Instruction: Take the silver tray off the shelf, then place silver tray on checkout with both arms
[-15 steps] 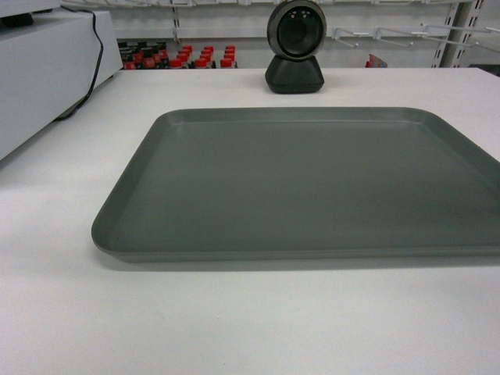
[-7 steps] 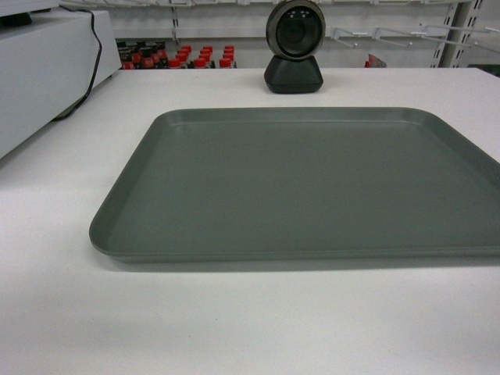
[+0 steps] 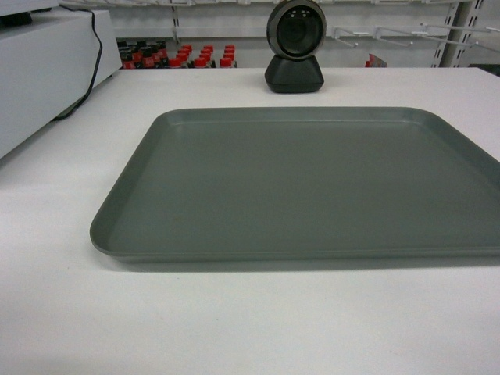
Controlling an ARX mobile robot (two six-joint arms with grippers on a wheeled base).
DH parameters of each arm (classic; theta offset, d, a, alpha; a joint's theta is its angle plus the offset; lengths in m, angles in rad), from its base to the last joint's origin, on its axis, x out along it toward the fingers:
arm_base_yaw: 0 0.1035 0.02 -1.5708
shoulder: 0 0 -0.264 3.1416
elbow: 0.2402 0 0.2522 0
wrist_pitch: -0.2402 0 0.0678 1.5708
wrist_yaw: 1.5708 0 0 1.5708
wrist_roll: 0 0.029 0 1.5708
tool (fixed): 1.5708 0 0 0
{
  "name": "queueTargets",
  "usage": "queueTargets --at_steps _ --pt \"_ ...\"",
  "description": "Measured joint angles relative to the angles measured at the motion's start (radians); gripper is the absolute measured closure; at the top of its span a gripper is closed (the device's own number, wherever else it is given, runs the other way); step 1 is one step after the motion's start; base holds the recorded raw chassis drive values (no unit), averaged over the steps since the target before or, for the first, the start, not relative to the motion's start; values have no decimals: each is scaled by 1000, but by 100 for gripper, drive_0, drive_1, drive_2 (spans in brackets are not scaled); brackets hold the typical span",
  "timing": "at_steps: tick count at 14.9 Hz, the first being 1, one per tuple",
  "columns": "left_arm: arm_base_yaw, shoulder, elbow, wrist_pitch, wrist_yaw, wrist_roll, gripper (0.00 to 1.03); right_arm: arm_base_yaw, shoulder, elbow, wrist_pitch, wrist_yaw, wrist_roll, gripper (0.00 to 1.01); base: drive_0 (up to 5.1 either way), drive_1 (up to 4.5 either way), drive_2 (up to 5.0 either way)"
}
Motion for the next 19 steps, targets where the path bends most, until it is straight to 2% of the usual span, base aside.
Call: queueTargets --at_steps 2,3,4,5,9,10,15,16,19 --pt "11 -25 -29 0 11 0 101 0 -31 -26 7 0 0 99 0 0 0" --pt "48 -63 -67 -6 74 0 101 0 -71 -56 9 0 0 99 0 0 0" --pt "122 -113 -105 -14 106 0 101 0 -117 -99 2 0 0 99 0 0 0" --pt "112 -221 -167 -58 121 0 101 0 -223 -161 -43 0 0 99 0 0 0" --pt "112 -342 -208 -137 121 1 101 0 -342 -202 -118 0 0 99 0 0 0" --pt "112 -367 -237 -110 121 1 101 0 -367 -230 -93 0 0 99 0 0 0" --pt "112 -466 -240 -222 121 1 101 0 -471 -232 -217 0 0 99 0 0 0" --pt "112 -565 -240 -375 122 1 101 0 -581 -232 -369 -1 0 99 0 0 0" --pt "112 -624 -240 -397 121 2 101 0 -624 -232 -377 1 0 99 0 0 0"
